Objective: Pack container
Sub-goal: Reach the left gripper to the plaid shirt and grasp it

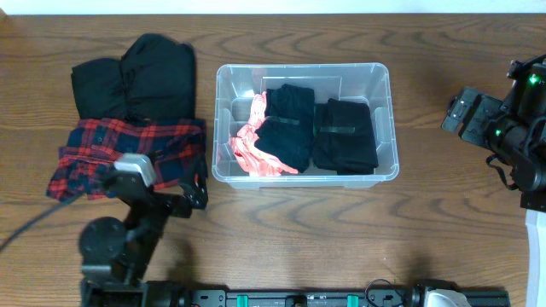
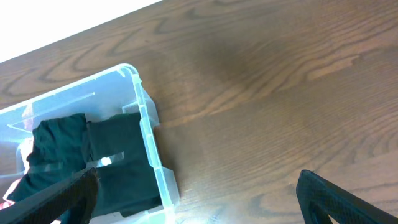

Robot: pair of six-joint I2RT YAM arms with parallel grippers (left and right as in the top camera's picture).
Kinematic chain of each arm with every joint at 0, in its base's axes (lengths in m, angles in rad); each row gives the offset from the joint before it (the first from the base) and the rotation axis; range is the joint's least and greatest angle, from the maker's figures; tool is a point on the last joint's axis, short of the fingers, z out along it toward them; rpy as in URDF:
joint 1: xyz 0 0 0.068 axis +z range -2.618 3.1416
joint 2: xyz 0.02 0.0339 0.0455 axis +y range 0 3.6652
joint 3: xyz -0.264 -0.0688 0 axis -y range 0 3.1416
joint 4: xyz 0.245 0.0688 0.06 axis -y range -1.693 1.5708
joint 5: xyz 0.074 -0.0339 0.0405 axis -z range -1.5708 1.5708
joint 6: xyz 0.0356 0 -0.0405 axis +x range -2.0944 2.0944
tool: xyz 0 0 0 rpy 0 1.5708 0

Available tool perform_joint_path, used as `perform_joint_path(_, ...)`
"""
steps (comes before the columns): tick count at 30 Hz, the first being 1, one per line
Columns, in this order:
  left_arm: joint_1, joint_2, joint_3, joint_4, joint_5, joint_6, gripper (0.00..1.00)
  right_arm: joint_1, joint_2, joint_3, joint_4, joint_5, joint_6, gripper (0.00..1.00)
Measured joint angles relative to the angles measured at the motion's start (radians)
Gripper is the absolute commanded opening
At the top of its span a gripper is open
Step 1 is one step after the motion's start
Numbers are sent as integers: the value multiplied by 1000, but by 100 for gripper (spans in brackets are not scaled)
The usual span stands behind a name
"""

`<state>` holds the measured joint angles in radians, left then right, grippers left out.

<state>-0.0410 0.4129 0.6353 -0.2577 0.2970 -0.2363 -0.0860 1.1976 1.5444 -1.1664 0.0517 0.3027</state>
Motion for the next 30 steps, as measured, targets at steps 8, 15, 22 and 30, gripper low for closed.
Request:
perform_joint_path(8,61,203,289,-322,-245,-105,98,0,0,0,0,0,0,99)
perform_joint_path(15,354,492,537,-626,-351,-223,98,0,0,0,0,0,0,99)
perform_joint_path(22,726,779,573,-710,-169,-214,98,0,0,0,0,0,0,99)
perform_joint_path(30,972,1144,573,-691,91,-99,98,0,0,0,0,0,0,99)
